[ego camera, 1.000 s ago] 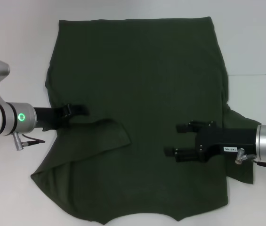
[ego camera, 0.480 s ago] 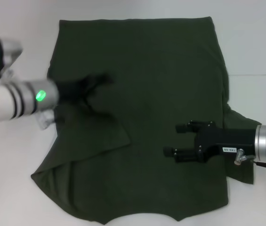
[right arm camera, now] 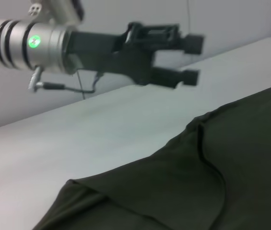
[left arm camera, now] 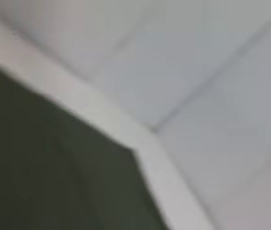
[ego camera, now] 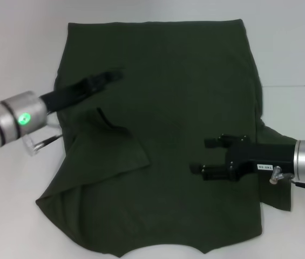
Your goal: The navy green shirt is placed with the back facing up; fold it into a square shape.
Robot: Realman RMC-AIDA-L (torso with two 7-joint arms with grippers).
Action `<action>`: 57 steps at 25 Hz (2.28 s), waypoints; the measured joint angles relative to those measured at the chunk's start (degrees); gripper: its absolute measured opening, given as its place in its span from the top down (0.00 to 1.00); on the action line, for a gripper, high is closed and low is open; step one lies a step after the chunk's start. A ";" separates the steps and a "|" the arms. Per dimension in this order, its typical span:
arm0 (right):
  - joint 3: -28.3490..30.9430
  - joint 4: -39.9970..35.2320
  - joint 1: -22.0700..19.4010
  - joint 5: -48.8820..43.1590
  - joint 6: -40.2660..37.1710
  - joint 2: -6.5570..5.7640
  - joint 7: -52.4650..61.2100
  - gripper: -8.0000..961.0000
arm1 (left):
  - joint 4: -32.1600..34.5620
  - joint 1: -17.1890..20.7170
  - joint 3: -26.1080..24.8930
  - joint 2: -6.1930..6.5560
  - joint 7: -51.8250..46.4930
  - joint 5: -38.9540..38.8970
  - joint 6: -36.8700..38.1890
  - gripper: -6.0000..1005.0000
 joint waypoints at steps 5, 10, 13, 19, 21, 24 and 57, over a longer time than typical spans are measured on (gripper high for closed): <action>0.03 -0.19 -0.07 -0.03 0.42 -0.03 0.91 0.04 | -0.90 2.51 -0.03 0.97 -9.53 6.36 -8.51 0.19; 0.03 -0.19 -0.04 -0.04 0.60 -0.03 0.99 0.04 | -4.83 0.31 2.02 0.81 -9.52 8.02 -13.78 0.19; 0.03 -0.19 -0.25 -0.08 0.63 -0.07 1.01 0.04 | -6.33 -1.33 2.77 0.38 -9.48 8.11 -15.48 0.19; 0.03 -0.14 -0.74 -0.02 0.64 -0.16 0.68 0.04 | -7.15 -3.08 2.44 -1.16 -9.48 7.64 -18.20 0.19; 0.02 -0.02 -0.80 -0.02 0.53 -0.15 0.56 0.04 | -7.16 -4.13 1.76 -2.32 -9.09 6.15 -20.14 0.19; -0.18 0.03 -0.84 -0.16 0.19 -0.10 0.54 0.04 | -7.13 -6.88 1.42 -3.99 -6.67 1.24 -22.27 0.19; 6.98 -7.19 -1.01 -7.88 -9.84 -10.22 59.72 0.04 | 10.09 12.97 1.13 -2.61 41.96 12.47 35.62 0.19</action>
